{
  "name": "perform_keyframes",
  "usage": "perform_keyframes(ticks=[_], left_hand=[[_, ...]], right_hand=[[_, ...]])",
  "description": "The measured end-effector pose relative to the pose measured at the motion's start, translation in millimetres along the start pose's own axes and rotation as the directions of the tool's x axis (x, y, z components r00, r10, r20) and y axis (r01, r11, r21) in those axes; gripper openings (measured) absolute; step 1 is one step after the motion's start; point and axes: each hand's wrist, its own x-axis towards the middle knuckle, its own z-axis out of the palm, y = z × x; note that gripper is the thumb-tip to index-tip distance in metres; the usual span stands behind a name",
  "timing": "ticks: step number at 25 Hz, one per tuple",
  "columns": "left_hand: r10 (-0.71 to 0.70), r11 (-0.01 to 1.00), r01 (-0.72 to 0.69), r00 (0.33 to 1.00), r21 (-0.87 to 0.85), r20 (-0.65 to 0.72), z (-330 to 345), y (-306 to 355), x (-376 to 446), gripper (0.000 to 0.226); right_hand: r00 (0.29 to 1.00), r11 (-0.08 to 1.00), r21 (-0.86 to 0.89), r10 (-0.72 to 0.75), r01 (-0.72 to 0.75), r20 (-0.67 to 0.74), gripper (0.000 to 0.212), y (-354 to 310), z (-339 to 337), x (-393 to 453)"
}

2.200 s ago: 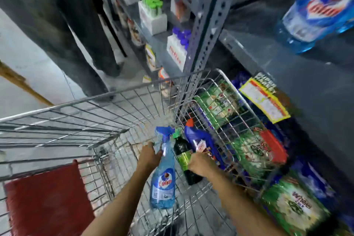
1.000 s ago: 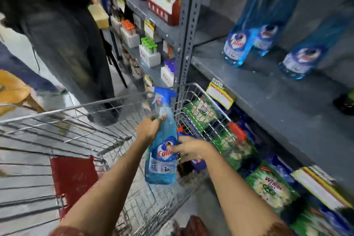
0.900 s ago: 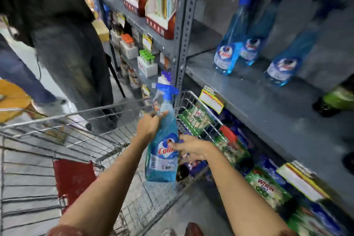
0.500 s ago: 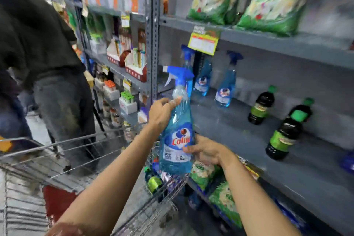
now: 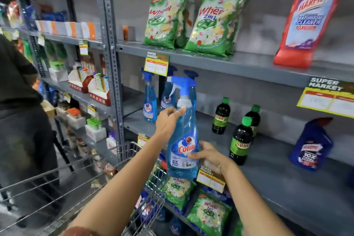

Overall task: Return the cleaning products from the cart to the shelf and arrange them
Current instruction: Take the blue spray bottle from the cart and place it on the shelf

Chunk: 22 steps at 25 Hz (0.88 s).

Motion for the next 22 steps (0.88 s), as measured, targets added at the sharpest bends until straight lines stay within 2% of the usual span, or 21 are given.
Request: perform_keyframes(ticks=[3, 6, 12, 14, 17, 20, 22], left_hand=[[-0.016, 1.000, 0.016, 0.999, -0.013, 0.029, 9, -8, 30, 0.060], [0.004, 1.000, -0.004, 0.998, -0.002, 0.066, 15, -8, 60, 0.042], [-0.049, 0.996, 0.042, 0.994, 0.078, 0.093, 6, -33, 127, 0.038], [-0.071, 0.996, 0.063, 0.991, 0.070, 0.111, -1, -45, 144, 0.019], [-0.082, 0.993, 0.070, 0.988, 0.094, 0.133, -9, -61, 162, 0.038], [-0.035, 0.997, 0.024, 0.987, 0.071, 0.156, -14, -66, 173, 0.017], [-0.024, 0.998, 0.015, 0.986, 0.056, 0.165, -15, -64, 178, 0.011]], right_hand=[[0.975, 0.998, -0.049, -0.052, 0.043, -0.215, 0.041, 0, -6, 24], [0.923, 0.990, -0.106, -0.122, 0.090, -0.365, 0.033, -4, -8, 61], [0.826, 0.961, -0.257, -0.224, 0.100, -0.518, 0.030, 10, -2, 144], [0.808, 0.948, -0.308, -0.240, 0.077, -0.537, 0.033, 16, 0, 167], [0.786, 0.934, -0.354, -0.254, 0.049, -0.563, 0.029, 21, 1, 192], [0.763, 0.922, -0.388, -0.258, 0.011, -0.592, 0.041, 27, 3, 212], [0.751, 0.921, -0.389, -0.256, -0.002, -0.609, 0.043, 30, 4, 220]])
